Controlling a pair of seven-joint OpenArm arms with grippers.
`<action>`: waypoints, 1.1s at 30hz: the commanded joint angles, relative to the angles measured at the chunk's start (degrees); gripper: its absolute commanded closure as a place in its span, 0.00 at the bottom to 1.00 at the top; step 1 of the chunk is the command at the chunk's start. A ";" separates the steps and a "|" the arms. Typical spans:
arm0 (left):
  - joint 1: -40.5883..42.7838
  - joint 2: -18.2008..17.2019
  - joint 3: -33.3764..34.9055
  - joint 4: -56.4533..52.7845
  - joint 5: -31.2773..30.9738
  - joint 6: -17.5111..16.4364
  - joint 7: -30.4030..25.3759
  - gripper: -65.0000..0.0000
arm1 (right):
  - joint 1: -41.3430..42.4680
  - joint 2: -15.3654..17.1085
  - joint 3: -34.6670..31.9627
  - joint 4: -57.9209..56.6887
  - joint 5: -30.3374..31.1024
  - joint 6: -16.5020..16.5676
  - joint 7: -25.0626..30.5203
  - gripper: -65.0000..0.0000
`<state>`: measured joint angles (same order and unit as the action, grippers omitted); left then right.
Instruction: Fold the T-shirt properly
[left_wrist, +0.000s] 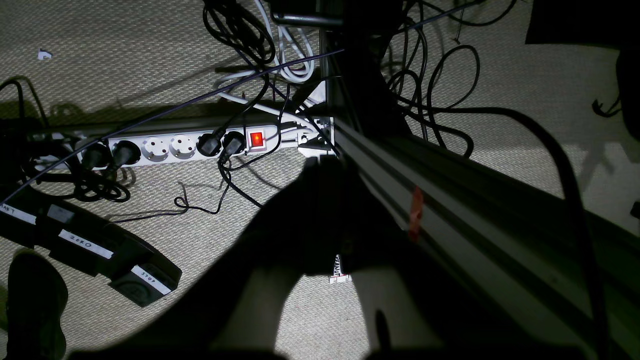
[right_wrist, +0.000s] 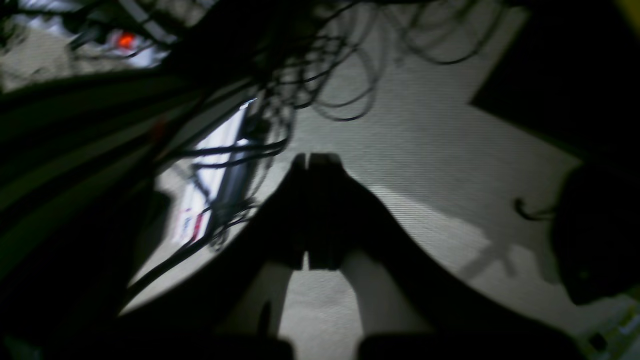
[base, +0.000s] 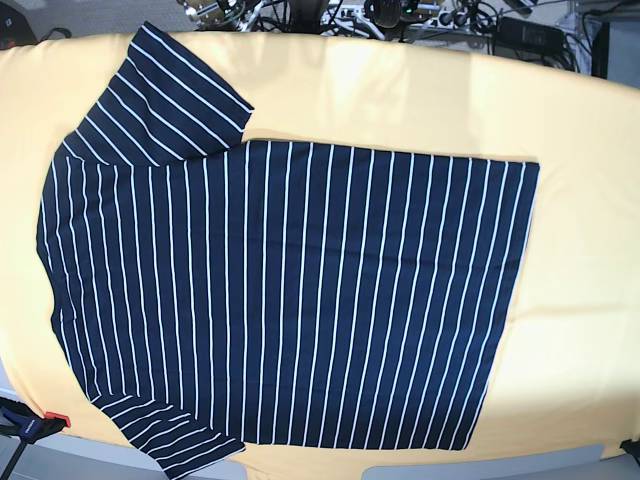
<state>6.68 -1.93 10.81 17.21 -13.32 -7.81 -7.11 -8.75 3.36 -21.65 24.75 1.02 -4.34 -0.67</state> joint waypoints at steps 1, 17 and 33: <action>0.11 0.04 0.00 0.39 -0.24 -0.35 -0.48 1.00 | -0.15 0.15 -0.07 0.59 -0.02 0.17 0.57 1.00; 0.11 0.04 0.00 0.39 -0.22 -0.31 -0.13 1.00 | -0.11 0.17 -0.07 0.66 -0.04 5.84 -2.19 1.00; 0.11 -0.04 0.00 1.11 -0.20 -0.39 3.78 1.00 | -0.11 0.20 -0.07 0.66 -3.50 7.10 -5.38 1.00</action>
<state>6.68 -1.98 10.81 17.96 -13.32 -7.79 -2.83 -8.80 3.36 -21.65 25.08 -2.74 2.70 -6.59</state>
